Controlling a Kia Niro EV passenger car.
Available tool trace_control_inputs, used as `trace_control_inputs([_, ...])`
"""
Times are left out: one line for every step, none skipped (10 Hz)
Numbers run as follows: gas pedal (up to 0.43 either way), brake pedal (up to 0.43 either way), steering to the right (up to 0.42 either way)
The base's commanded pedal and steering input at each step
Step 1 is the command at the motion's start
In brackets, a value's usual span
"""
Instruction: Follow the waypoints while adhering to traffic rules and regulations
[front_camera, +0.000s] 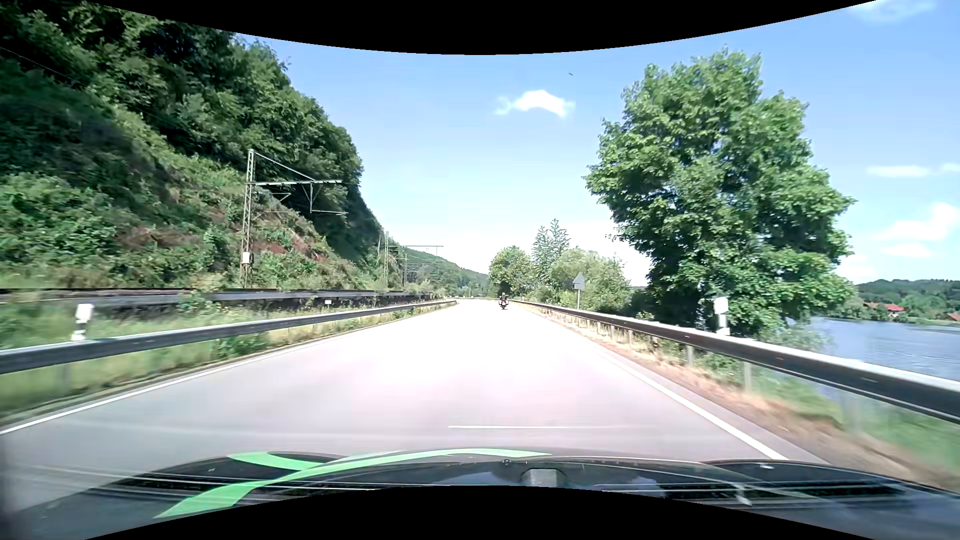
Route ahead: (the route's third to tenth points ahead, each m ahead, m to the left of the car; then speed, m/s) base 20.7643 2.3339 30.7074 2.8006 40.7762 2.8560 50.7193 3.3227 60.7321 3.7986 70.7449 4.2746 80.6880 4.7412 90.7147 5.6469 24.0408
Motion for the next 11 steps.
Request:
trace_control_inputs([0.197, 0.0, -0.004])
trace_control_inputs([0.177, 0.0, -0.003])
trace_control_inputs([0.169, 0.0, -0.004])
trace_control_inputs([0.157, 0.0, -0.003])
trace_control_inputs([0.15, 0.0, -0.004])
trace_control_inputs([0.15, 0.0, -0.004])
trace_control_inputs([0.138, 0.0, -0.003])
trace_control_inputs([0.13, 0.0, -0.004])
trace_control_inputs([0.13, 0.0, -0.004])
trace_control_inputs([0.13, 0.0, -0.004])
trace_control_inputs([0.138, 0.0, -0.004])
